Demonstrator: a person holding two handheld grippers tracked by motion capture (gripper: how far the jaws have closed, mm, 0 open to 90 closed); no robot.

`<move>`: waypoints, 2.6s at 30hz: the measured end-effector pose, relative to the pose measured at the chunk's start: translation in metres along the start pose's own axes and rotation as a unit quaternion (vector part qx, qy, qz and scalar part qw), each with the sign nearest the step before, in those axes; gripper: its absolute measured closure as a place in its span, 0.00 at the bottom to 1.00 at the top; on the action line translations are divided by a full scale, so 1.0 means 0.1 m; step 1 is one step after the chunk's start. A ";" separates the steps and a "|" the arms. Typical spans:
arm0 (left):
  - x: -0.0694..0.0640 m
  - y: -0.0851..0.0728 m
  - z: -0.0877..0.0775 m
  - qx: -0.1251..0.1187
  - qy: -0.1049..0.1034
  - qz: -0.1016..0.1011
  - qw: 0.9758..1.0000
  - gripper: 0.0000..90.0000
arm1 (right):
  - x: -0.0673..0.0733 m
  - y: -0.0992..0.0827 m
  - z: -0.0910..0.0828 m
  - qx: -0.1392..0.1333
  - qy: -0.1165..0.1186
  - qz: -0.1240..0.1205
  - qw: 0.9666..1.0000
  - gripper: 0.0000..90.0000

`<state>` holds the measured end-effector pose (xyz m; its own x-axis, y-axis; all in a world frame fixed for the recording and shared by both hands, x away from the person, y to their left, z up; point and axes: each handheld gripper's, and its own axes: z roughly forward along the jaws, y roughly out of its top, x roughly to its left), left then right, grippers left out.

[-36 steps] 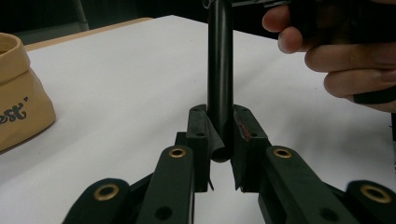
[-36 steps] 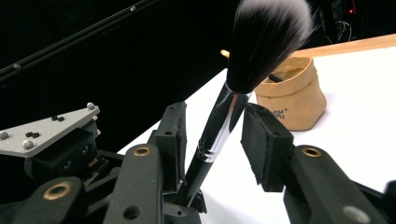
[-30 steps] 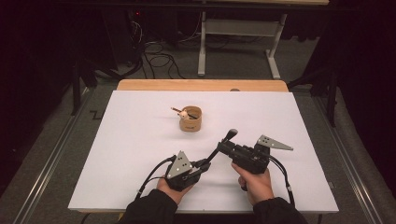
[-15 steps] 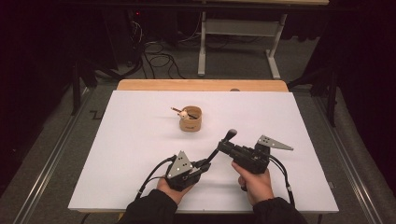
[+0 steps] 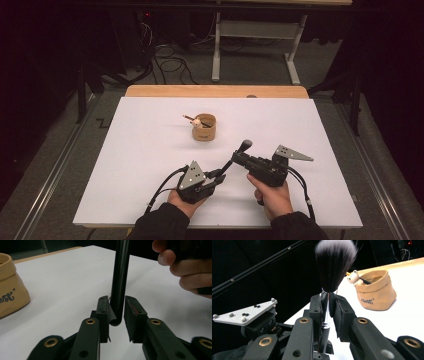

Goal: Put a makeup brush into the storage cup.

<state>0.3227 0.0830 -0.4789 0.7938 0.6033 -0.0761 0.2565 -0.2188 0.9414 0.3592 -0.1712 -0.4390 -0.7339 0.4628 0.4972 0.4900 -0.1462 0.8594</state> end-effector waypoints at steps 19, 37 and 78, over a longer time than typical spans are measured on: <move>0.02 0.05 -0.05 -0.011 0.015 -0.006 1.000 0.61 | 0.11 -0.02 0.05 0.025 -0.035 -0.073 0.996 0.88; -0.01 0.07 -0.06 -0.010 0.013 0.008 1.000 0.65 | 0.24 -0.12 0.17 0.071 -0.051 -0.138 0.987 0.88; -0.01 0.07 -0.06 0.005 0.003 0.019 1.000 0.88 | 0.29 -0.21 0.26 0.099 -0.044 -0.153 0.982 0.87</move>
<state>0.3202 0.0858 -0.4706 0.8002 0.5985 -0.0387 0.2322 -0.2496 0.9401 0.3402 -0.1321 -0.4458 -0.8217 0.5335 0.2005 0.3422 0.1806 0.9221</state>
